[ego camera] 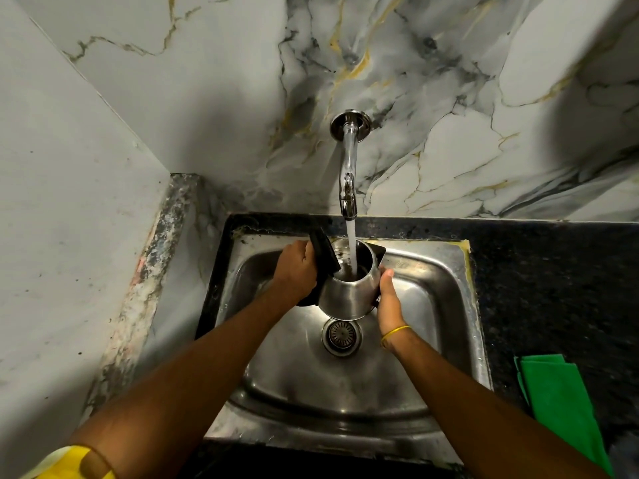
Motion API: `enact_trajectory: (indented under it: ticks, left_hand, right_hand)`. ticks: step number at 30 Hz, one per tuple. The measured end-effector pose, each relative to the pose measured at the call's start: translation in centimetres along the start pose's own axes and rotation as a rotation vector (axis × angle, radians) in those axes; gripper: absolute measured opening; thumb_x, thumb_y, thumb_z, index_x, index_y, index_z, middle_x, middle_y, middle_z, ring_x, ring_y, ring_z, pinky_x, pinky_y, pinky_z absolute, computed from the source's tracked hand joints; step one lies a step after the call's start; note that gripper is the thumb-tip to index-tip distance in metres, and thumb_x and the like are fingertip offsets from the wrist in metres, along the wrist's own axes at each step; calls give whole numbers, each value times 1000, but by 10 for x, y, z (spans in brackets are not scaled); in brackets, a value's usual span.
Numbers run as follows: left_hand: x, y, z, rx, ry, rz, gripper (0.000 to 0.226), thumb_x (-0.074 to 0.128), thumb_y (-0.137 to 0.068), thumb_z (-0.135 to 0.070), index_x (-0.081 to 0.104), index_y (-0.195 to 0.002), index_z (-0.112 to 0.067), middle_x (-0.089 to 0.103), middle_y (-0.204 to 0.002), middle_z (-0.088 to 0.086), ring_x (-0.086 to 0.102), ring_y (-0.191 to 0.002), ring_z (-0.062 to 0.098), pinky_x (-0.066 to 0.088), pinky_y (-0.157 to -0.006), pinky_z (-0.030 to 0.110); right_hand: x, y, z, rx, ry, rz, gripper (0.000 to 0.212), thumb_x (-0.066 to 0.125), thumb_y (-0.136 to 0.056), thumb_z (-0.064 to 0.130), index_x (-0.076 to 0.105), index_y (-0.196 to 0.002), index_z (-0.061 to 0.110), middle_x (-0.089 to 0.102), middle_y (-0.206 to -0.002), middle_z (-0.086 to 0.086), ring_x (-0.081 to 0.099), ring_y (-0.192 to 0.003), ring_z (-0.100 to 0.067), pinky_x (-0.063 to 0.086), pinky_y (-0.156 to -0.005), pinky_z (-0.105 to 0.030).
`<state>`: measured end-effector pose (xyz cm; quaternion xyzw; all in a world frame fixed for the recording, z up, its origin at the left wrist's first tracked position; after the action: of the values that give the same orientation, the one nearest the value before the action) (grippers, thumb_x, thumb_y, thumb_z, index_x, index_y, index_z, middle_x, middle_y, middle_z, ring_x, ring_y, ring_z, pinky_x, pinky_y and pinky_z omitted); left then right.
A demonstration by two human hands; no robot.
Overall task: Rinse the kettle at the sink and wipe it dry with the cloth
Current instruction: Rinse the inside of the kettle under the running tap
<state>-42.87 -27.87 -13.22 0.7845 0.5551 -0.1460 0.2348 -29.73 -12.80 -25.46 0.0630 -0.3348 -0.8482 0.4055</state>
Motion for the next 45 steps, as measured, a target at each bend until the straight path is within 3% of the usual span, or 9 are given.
enact_trajectory:
  ticks: [8,11,13,15,20,25,29,37,45]
  left_hand:
    - [3,-2,3,-6,14,20,64,29,-97,-38,58,-75,14,63,-73,39,63,-70,55,56,-69,66]
    - [3,0,-2,35,-17,16,56,29,-97,-38,56,-67,0,59,-65,28,60,-64,49,54,-66,61]
    - [3,1,-3,44,-10,18,54,29,-98,-37,54,-65,-2,57,-62,25,58,-61,47,53,-64,61]
    - [4,2,-2,37,8,34,62,29,-98,-37,56,-69,10,59,-64,34,61,-64,54,53,-64,61]
    - [5,3,-2,45,19,47,67,28,-96,-38,60,-76,17,64,-70,39,64,-69,55,56,-66,59]
    - [6,2,2,0,46,59,56,34,-110,-24,59,-74,11,60,-64,29,63,-68,57,56,-67,66]
    - [3,1,-1,22,23,23,61,29,-97,-38,58,-70,8,61,-68,40,63,-67,57,54,-64,62]
    - [4,-2,0,36,15,11,52,30,-96,-37,54,-65,-4,59,-63,27,63,-68,56,54,-65,61]
    - [6,-1,1,48,18,23,53,29,-97,-35,54,-65,-1,55,-59,27,58,-61,53,53,-60,57]
  right_hand:
    - [1,1,4,-18,-15,23,47,29,-108,52,61,-134,30,67,-131,2,64,-113,-5,53,-103,-26]
    - [1,4,6,-24,-28,50,56,29,-108,52,53,-149,22,61,-146,-1,56,-135,-15,42,-120,-40]
    - [2,4,6,-30,-46,63,57,30,-108,52,53,-149,20,62,-147,-3,59,-131,-11,46,-116,-36]
    - [2,3,6,-31,-66,62,57,31,-108,51,54,-148,19,62,-147,-3,64,-116,1,53,-105,-24]
    - [3,4,4,-7,-73,75,57,32,-107,53,53,-149,22,61,-149,-3,54,-139,-17,39,-122,-47]
    - [2,4,5,-12,-64,60,57,32,-107,53,52,-150,22,59,-150,-3,52,-141,-17,38,-123,-47]
    - [2,2,5,-15,-44,66,57,31,-107,53,52,-150,21,59,-150,-3,51,-142,-17,36,-123,-49]
    - [2,2,7,-22,-35,62,57,34,-104,58,56,-147,25,62,-147,0,54,-139,-15,37,-123,-49]
    - [0,5,8,-26,-44,64,57,34,-105,56,55,-147,25,62,-147,0,54,-139,-15,38,-122,-48]
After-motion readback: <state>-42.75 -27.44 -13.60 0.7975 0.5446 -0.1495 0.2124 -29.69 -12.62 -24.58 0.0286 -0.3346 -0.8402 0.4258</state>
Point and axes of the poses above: each hand's wrist, its own y-axis away from the middle knuckle, its own x-axis out of the palm, z = x × y, the point moved 8 cm from there along -y, towards the middle knuckle
